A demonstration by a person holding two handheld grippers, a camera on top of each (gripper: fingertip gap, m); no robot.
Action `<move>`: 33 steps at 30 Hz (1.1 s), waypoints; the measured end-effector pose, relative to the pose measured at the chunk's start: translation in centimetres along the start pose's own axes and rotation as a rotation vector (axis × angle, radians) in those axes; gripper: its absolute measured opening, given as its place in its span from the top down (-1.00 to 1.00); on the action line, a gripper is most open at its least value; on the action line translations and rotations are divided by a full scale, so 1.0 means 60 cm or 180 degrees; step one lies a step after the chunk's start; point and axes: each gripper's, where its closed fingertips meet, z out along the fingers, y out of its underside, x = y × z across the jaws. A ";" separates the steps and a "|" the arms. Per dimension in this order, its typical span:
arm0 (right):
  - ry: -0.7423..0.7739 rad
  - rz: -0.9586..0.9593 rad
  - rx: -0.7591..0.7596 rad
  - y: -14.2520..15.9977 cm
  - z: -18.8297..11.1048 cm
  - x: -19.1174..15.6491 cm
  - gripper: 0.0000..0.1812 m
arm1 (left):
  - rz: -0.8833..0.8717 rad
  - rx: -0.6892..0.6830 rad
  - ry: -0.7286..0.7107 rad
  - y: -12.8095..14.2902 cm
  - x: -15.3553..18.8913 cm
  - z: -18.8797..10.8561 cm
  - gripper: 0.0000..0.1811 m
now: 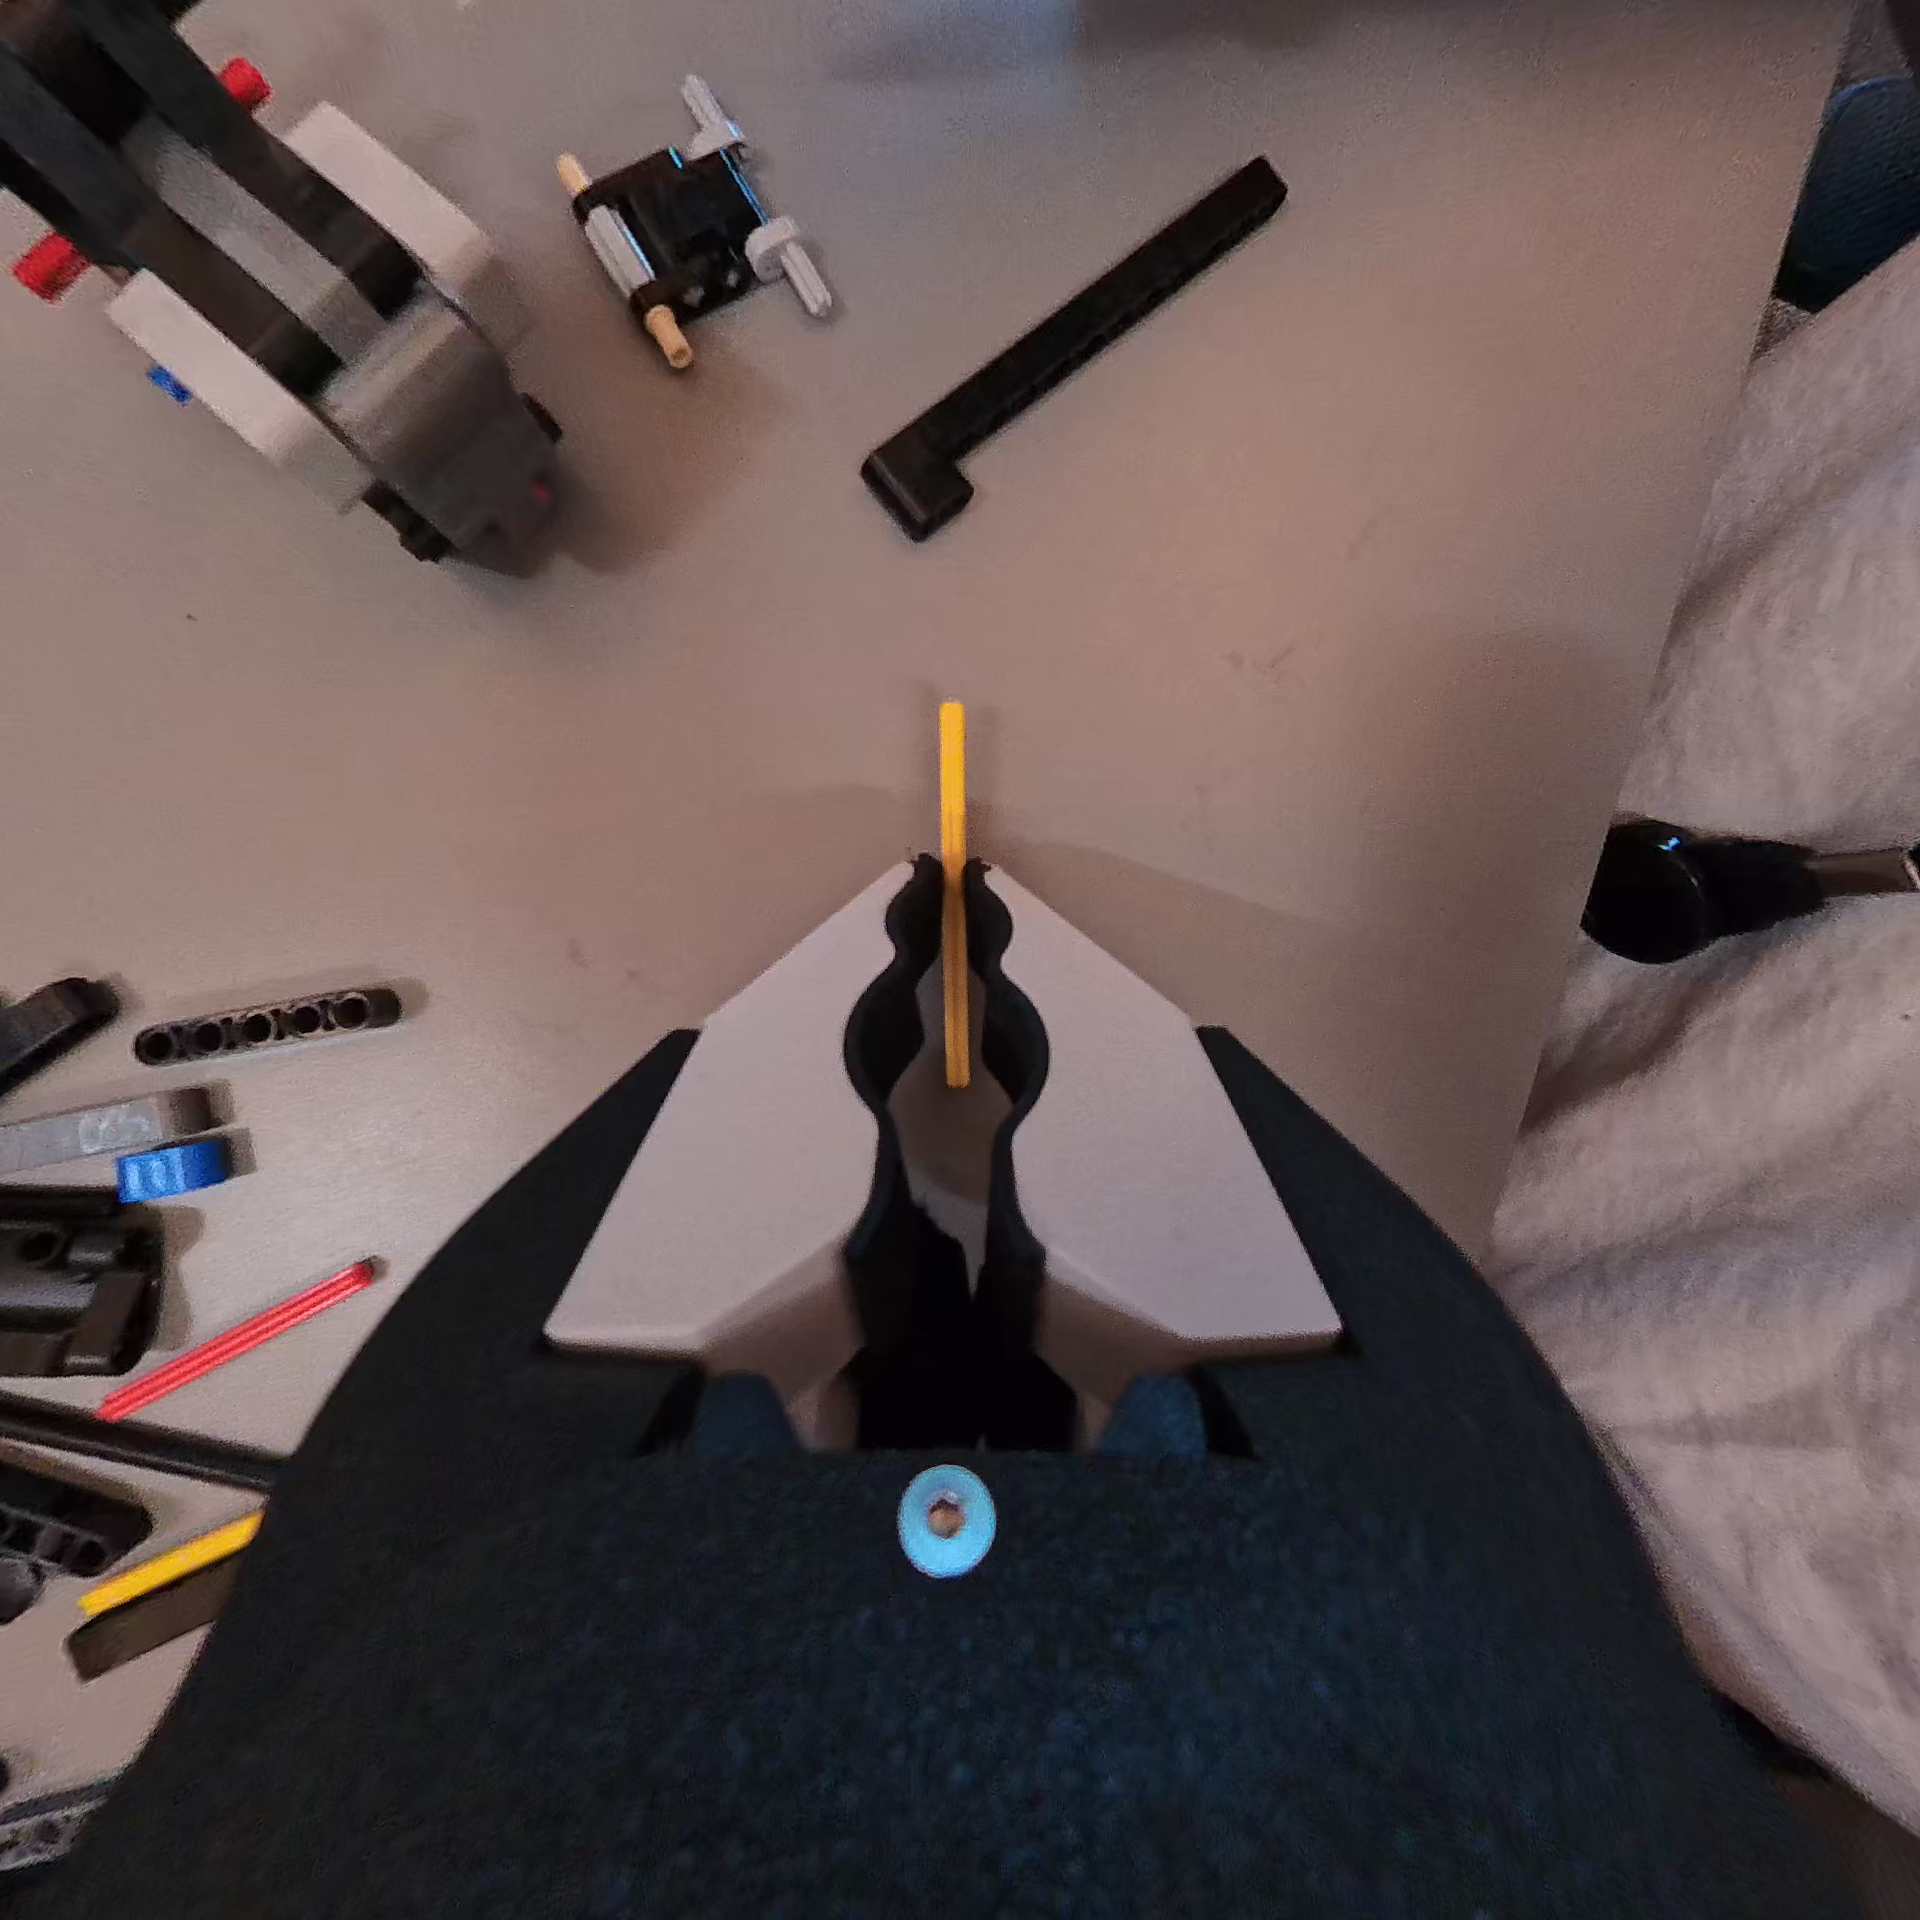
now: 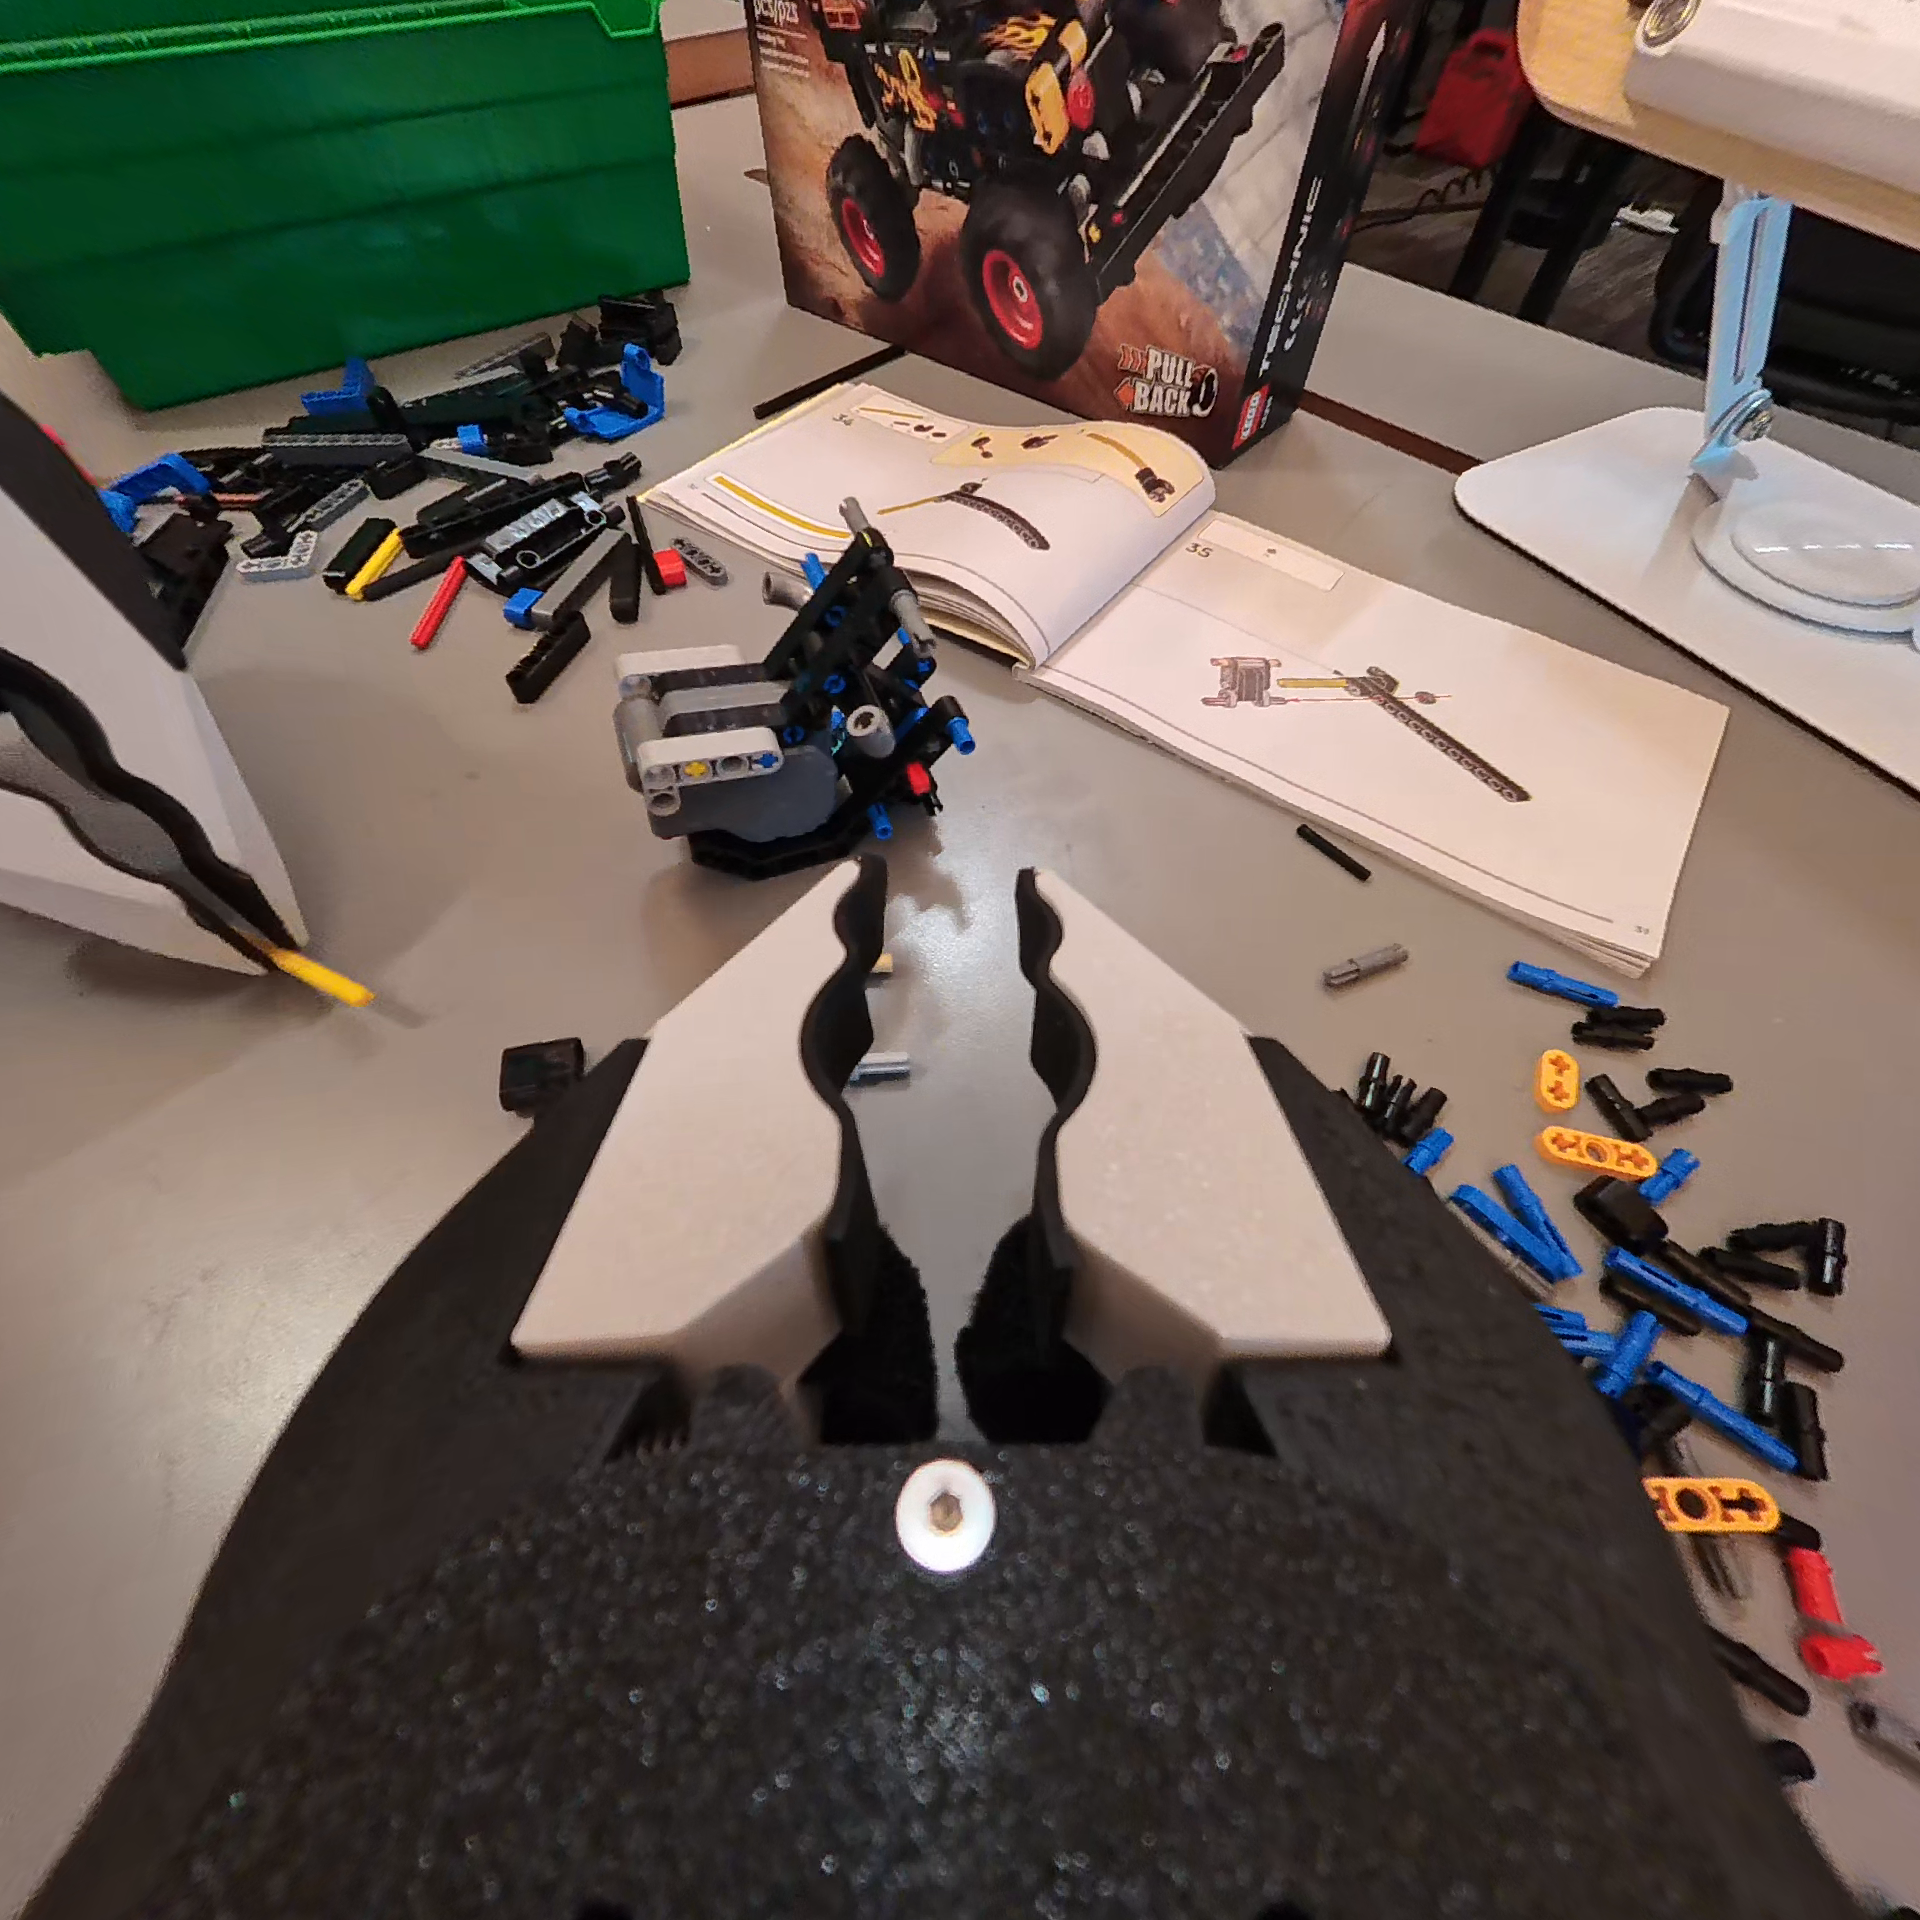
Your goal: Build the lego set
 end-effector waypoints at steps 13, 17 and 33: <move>0.0025 0.0041 0.0033 -0.002 -0.003 0.006 0.73 | -0.0419 0.0550 -0.0395 -0.012 -0.018 0.004 0.80; 0.0062 0.0096 0.0072 -0.005 -0.006 0.017 0.73 | -0.0820 0.1417 -0.0588 -0.016 -0.040 -0.058 0.72; 0.1254 0.0648 -0.0374 0.036 -0.114 0.216 0.73 | -0.0771 0.2450 -0.1259 -0.028 -0.125 -0.152 0.75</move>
